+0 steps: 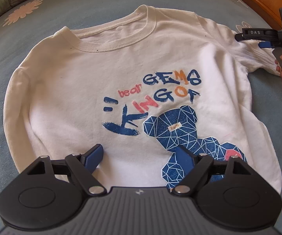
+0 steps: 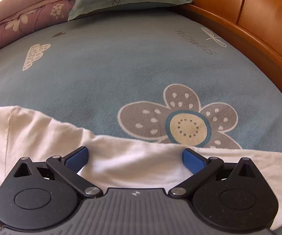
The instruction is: Fold clothes
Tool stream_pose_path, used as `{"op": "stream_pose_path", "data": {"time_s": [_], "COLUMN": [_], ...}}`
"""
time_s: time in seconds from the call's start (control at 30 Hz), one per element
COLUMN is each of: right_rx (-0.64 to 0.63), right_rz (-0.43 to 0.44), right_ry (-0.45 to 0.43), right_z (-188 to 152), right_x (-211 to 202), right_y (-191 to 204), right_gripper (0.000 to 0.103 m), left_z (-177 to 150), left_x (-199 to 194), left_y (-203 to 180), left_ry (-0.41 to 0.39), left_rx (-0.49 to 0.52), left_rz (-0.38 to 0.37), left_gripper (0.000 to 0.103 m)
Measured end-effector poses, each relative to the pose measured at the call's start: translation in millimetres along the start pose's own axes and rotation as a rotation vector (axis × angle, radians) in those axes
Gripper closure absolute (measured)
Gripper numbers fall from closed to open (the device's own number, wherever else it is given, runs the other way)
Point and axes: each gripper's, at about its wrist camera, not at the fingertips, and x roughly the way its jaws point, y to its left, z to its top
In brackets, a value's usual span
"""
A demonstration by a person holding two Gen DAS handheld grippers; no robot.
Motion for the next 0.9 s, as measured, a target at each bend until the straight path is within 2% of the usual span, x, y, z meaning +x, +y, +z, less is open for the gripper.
{"op": "stream_pose_path", "data": {"time_s": [0.07, 0.23, 0.37, 0.5, 0.57, 0.67, 0.77, 0.9], "right_rx": [0.016, -0.05, -0.174, -0.283, -0.322, -0.328, -0.352, -0.406], "right_rz": [0.004, 0.168, 0.322, 0.525, 0.549, 0.564, 0.535, 0.485], "right_ry": [0.036, 0.005, -0.026, -0.056, -0.066, -0.032, 0.013, -0.007], "right_z": [7.5, -4.9, -12.9, -4.9, -1.2, 5.0, 7.6, 13.8], "right_x": [-0.6, -46.8, -64.1, -61.7, -56.1, -38.8, -17.8, 3.7], "right_y": [0.4, 22.1, 67.1, 118.3, 140.2, 159.8, 173.2, 185.0], "right_gripper": [0.0, 0.0, 0.0, 0.0, 0.0, 0.0, 0.0, 0.0], "left_z": [-0.2, -3.6, -7.7, -8.1, -8.6, -9.4, -11.0, -10.1], "left_x": [-3.0, -18.4, -21.9, -25.4, -26.2, -24.9, -21.6, -18.3], "left_y": [0.8, 6.6, 16.3, 28.5, 35.5, 46.4, 58.3, 67.3], "left_ry": [-0.007, -0.044, -0.057, -0.084, -0.1, -0.123, -0.13, -0.145], "left_rx": [-0.005, -0.032, -0.057, -0.089, -0.096, -0.098, -0.124, -0.142], "left_rz": [-0.005, -0.022, -0.015, -0.025, -0.043, -0.067, -0.091, -0.114], "left_gripper": [0.022, 0.022, 0.022, 0.022, 0.022, 0.022, 0.022, 0.022]}}
